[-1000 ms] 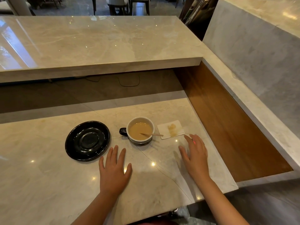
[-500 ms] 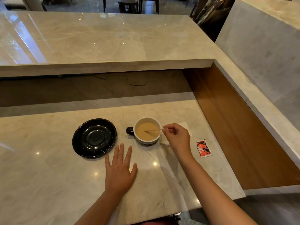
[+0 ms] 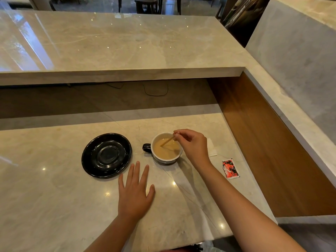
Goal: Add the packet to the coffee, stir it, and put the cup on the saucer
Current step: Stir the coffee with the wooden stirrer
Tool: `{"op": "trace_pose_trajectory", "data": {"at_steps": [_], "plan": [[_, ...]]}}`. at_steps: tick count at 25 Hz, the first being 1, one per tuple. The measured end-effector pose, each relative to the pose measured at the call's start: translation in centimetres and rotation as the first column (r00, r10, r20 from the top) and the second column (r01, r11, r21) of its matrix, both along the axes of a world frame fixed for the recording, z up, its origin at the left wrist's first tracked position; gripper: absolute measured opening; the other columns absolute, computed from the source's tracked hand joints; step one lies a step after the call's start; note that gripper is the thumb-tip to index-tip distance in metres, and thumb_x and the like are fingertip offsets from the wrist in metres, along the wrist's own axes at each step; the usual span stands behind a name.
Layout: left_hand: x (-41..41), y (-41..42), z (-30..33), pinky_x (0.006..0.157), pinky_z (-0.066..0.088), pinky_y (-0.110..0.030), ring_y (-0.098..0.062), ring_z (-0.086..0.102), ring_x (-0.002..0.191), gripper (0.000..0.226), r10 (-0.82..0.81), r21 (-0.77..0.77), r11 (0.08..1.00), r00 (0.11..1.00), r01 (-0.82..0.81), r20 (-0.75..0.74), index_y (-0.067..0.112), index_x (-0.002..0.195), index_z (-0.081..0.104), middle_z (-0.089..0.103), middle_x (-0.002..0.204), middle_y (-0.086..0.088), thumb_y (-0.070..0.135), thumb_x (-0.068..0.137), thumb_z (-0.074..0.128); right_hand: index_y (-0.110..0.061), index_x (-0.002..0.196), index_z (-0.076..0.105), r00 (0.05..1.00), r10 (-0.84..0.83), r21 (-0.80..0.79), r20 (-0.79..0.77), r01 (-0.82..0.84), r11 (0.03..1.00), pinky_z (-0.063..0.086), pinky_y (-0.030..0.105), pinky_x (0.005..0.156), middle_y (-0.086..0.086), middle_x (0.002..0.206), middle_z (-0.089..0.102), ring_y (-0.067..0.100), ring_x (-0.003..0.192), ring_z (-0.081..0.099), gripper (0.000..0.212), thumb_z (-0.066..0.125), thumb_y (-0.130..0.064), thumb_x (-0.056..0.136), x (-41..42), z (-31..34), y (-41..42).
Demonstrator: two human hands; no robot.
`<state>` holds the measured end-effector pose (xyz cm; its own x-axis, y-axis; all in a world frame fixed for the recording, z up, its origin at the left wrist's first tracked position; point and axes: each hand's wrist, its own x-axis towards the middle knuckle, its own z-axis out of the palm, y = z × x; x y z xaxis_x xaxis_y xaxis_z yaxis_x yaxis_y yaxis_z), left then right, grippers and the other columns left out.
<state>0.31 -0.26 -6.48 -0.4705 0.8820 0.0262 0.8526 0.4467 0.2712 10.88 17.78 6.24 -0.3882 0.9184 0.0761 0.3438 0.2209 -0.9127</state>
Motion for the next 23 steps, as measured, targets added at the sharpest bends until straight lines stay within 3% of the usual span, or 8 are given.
{"op": "trace_pose_trajectory", "data": {"at_steps": [3,7,9,12,15,19,23], "plan": [[0.0,0.0,0.0,0.109,0.003,-0.052,-0.022,0.005,0.140,0.064,-0.005,0.006,1.000,1.000,0.005,-0.009,0.026,0.146,0.022,0.016,0.154,-0.009,0.053,0.088,0.028,-0.005,0.097,0.071,0.997,0.042,0.190,0.063,-0.053,0.980,0.053,0.030,0.081,0.012,0.095,0.073,0.016,0.087,0.064,0.016,0.063,-0.004,0.083,0.8,-0.2,0.4],[0.0,-0.1,0.2,0.109,0.004,-0.050,-0.023,0.008,0.140,0.063,-0.016,0.027,1.000,1.000,0.016,-0.014,0.024,0.146,0.024,0.018,0.153,-0.010,0.050,0.088,0.030,-0.006,0.092,0.071,0.974,0.079,0.448,0.211,-0.168,0.878,0.055,0.032,0.073,0.010,0.088,0.075,0.020,0.078,0.068,0.014,0.062,-0.009,0.083,3.6,-0.8,1.5],[0.0,-0.1,0.3,0.109,0.003,-0.050,-0.023,0.008,0.140,0.063,-0.018,0.032,0.999,1.000,0.019,-0.012,0.024,0.146,0.024,0.018,0.153,-0.010,0.050,0.088,0.031,-0.008,0.091,0.072,0.974,0.083,0.402,0.212,-0.165,0.901,0.055,0.029,0.072,0.006,0.087,0.075,0.018,0.076,0.069,0.012,0.063,-0.010,0.083,4.8,-0.9,1.2],[0.0,-0.1,0.3,0.109,0.003,-0.050,-0.022,0.008,0.140,0.063,-0.022,0.040,0.999,1.000,0.022,-0.004,0.024,0.146,0.022,0.017,0.153,-0.009,0.050,0.089,0.032,-0.012,0.086,0.073,0.994,0.044,0.100,0.100,-0.054,0.994,0.053,0.018,0.070,0.001,0.078,0.073,0.009,0.071,0.068,0.011,0.066,-0.005,0.081,5.4,-0.9,0.3],[0.0,-0.1,0.3,0.108,0.004,-0.051,-0.022,0.007,0.140,0.063,-0.017,0.030,0.999,1.000,0.017,-0.004,0.025,0.146,0.021,0.016,0.154,-0.009,0.051,0.089,0.031,-0.015,0.082,0.072,0.999,-0.024,-0.108,-0.034,0.021,0.994,0.053,0.019,0.072,-0.002,0.071,0.072,0.008,0.071,0.070,0.015,0.064,-0.002,0.082,4.5,-1.4,-0.6],[0.0,-0.1,0.3,0.108,0.004,-0.051,-0.022,0.005,0.140,0.063,-0.016,0.020,1.000,1.000,0.016,-0.008,0.025,0.146,0.021,0.015,0.154,-0.009,0.051,0.089,0.030,-0.006,0.087,0.072,0.993,-0.068,-0.121,-0.101,0.056,0.991,0.049,0.010,0.074,0.001,0.071,0.072,0.000,0.073,0.067,0.010,0.063,-0.004,0.083,2.0,-1.4,-1.0],[0.0,-0.1,0.2,0.108,0.005,-0.051,-0.022,0.005,0.140,0.063,-0.018,0.020,1.000,1.000,0.018,-0.006,0.025,0.146,0.022,0.015,0.154,-0.009,0.051,0.090,0.030,-0.004,0.091,0.071,0.996,-0.079,0.048,-0.040,0.081,0.996,0.047,0.005,0.070,0.006,0.076,0.072,-0.002,0.068,0.065,0.011,0.062,-0.003,0.084,0.8,-1.0,0.7]]}}
